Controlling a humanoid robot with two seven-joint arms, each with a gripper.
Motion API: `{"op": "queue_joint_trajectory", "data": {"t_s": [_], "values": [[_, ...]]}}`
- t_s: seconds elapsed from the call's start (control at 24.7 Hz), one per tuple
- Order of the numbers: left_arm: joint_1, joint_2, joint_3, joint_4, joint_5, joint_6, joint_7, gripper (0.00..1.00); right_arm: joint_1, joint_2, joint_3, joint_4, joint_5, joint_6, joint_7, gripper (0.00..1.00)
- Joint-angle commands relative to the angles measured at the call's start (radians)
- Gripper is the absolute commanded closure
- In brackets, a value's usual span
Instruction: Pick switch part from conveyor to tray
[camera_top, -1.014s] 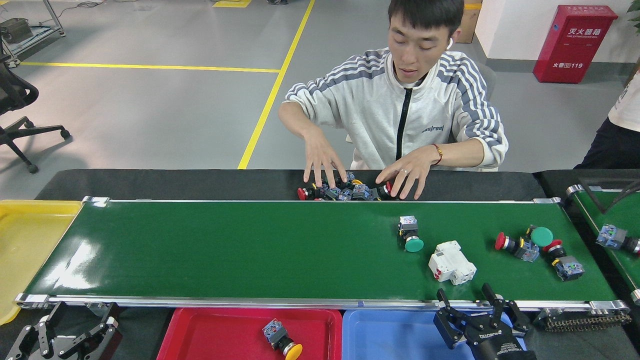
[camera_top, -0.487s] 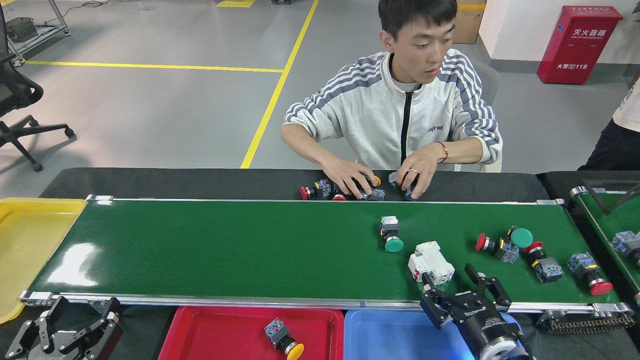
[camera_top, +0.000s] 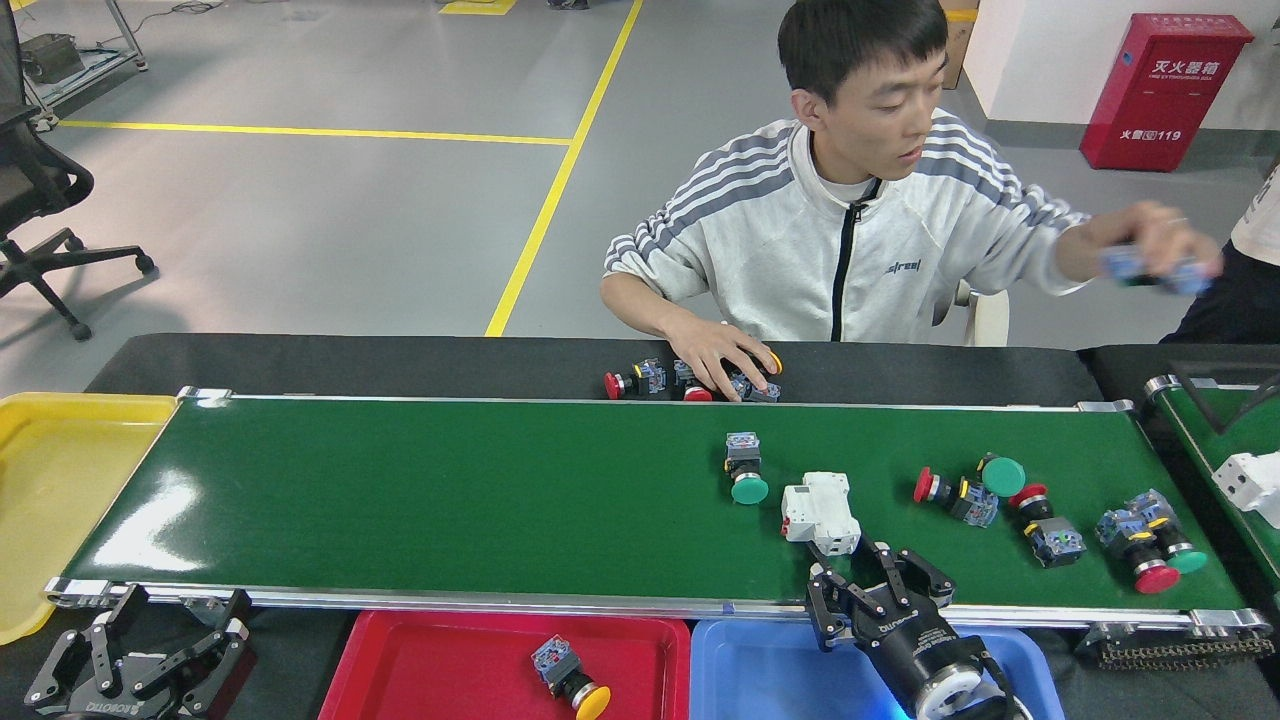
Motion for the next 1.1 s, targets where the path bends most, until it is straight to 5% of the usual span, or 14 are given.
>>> {"op": "queue_joint_trajectory", "data": {"t_s": [0.0,0.2,0.45,0.49,0.57,0.61,0.77,0.89,0.93,1.05], "values": [[0.001,0.008,0.006,-0.012,-0.003,0.005,0.003,0.00,-0.005,-0.005,-0.004,-0.028,-0.002,-0.024,-0.008,0.98],[0.020,0.002,0.015,-0.020,0.000,0.005,0.003,0.00,0.075,-0.050,-0.092,-0.169,-0.037,-0.218,-0.037,0.98],[0.021,0.005,0.004,-0.022,0.000,0.005,0.003,0.00,0.351,-0.129,-0.397,-0.246,-0.126,-0.577,-0.163,0.91],[0.021,0.008,0.004,-0.023,0.000,0.003,0.003,0.00,0.380,-0.129,-0.446,-0.240,-0.132,-0.577,-0.166,0.82],[0.023,0.009,-0.006,-0.037,0.000,0.003,0.003,0.00,0.429,-0.119,-0.538,-0.225,-0.137,-0.577,-0.166,0.22],[0.018,0.009,-0.023,-0.046,0.000,0.003,0.003,0.00,0.451,-0.103,-0.566,-0.222,-0.137,-0.577,-0.165,0.01],[-0.062,0.002,-0.140,-0.084,-0.005,0.013,-0.059,0.00,0.477,-0.047,-0.629,-0.223,-0.140,-0.577,-0.160,0.01],[-0.193,-0.037,-0.275,-0.089,-0.054,0.057,-0.176,0.00,0.474,0.137,-0.678,-0.260,-0.140,-0.577,-0.143,0.03],[-0.236,-0.063,-0.318,-0.081,-0.083,0.091,-0.202,0.00,0.471,0.162,-0.678,-0.283,-0.140,-0.575,-0.140,0.05],[-0.364,-0.156,-0.453,-0.019,-0.170,0.181,-0.248,0.00,0.443,0.170,-0.570,-0.312,-0.137,-0.233,-0.142,0.06]]}}
